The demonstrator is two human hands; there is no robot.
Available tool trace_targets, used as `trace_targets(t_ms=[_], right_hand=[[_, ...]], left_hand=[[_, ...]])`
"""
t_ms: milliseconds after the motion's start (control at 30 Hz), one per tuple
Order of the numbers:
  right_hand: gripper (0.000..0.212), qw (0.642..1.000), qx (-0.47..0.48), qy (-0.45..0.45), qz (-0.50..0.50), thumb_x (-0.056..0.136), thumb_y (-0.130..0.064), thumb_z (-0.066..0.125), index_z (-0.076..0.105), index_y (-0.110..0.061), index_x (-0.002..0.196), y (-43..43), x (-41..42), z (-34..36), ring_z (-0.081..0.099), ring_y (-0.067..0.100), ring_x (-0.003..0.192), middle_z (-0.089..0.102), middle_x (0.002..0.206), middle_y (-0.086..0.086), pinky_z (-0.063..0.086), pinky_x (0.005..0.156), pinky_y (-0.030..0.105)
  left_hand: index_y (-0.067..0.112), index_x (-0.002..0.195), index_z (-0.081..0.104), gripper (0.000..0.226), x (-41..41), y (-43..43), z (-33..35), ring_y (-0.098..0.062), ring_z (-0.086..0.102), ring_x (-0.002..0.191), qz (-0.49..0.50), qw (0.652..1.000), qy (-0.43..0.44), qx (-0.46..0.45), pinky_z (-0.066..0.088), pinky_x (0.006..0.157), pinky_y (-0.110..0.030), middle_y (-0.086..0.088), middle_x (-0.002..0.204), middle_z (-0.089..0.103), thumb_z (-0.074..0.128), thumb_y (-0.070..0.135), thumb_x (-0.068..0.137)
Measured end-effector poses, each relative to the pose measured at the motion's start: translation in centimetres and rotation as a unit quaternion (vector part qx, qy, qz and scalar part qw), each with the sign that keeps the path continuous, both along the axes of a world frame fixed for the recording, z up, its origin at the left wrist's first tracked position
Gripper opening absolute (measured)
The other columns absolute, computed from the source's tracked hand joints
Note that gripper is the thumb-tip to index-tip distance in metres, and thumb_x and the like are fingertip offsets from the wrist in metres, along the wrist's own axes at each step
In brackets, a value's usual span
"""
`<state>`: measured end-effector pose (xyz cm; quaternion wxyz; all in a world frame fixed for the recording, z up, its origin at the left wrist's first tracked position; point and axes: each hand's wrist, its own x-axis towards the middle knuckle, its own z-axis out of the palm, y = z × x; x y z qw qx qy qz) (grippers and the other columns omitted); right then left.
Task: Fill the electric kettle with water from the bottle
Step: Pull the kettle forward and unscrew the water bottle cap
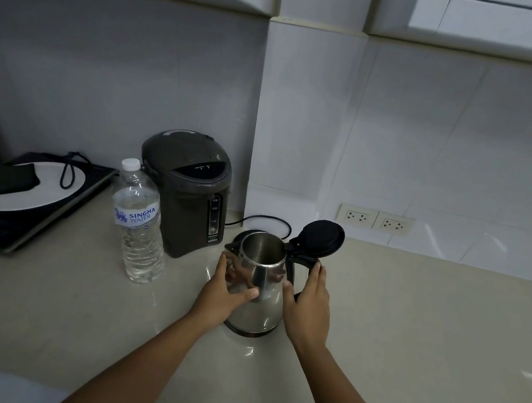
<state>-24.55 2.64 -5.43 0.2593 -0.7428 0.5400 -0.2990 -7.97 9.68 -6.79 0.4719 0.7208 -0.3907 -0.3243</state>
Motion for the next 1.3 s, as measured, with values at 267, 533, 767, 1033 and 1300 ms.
trace_targets(t_ms=[267,533,767,1033,1300], right_hand=[[0.059,0.996,-0.062,-0.057,0.026,0.099,-0.034,0.052,0.033,-0.016,0.152,3.6,2.1,2.1,0.025,0.017,0.147,0.031,0.160,-0.001,0.021,0.115,0.027],[0.048,0.985,-0.108,-0.079,0.108,0.099,-0.030,0.052,0.046,-0.017,0.145,4.1,11.0,7.4,0.034,0.017,0.141,0.044,0.151,0.000,0.027,0.114,0.030],[0.041,0.966,-0.150,-0.061,0.202,0.097,-0.029,0.055,0.058,-0.013,0.135,3.5,21.4,10.8,0.044,0.021,0.131,0.055,0.140,0.003,0.039,0.109,0.038],[0.047,0.955,-0.143,-0.019,0.258,0.096,-0.041,0.056,0.057,-0.015,0.135,1.8,29.0,13.5,0.045,0.022,0.129,0.054,0.138,0.002,0.042,0.102,0.037],[0.039,0.952,-0.140,-0.015,0.270,0.092,-0.043,0.061,0.067,-0.018,0.122,1.8,30.2,13.9,0.054,0.023,0.114,0.063,0.123,0.003,0.048,0.092,0.041]], left_hand=[[0.025,0.152,0.017,0.081,3.0,3.1,0.7,-0.019,0.045,0.133,0.108,0.985,-0.118,-0.060,0.037,0.104,-0.031,-0.003,0.151,0.041,0.066,0.030,0.088],[0.014,0.142,0.037,0.066,13.4,7.7,3.9,-0.022,0.054,0.117,0.298,0.938,-0.126,-0.127,0.042,0.094,-0.030,-0.010,0.129,0.055,0.070,0.020,0.086],[0.018,0.150,0.023,0.104,20.7,8.0,4.3,-0.023,0.037,0.138,0.236,0.966,-0.092,-0.049,0.035,0.112,-0.039,-0.009,0.152,0.036,0.085,0.033,0.068],[0.031,0.130,0.041,0.083,22.1,5.9,3.1,-0.014,0.062,0.109,0.138,0.989,-0.004,-0.052,0.049,0.086,-0.026,0.007,0.121,0.062,0.088,0.031,0.063],[0.024,0.115,0.056,0.061,21.5,5.4,3.1,-0.015,0.068,0.091,0.217,0.972,-0.060,-0.062,0.057,0.077,-0.033,0.004,0.104,0.071,0.085,0.041,0.064]])
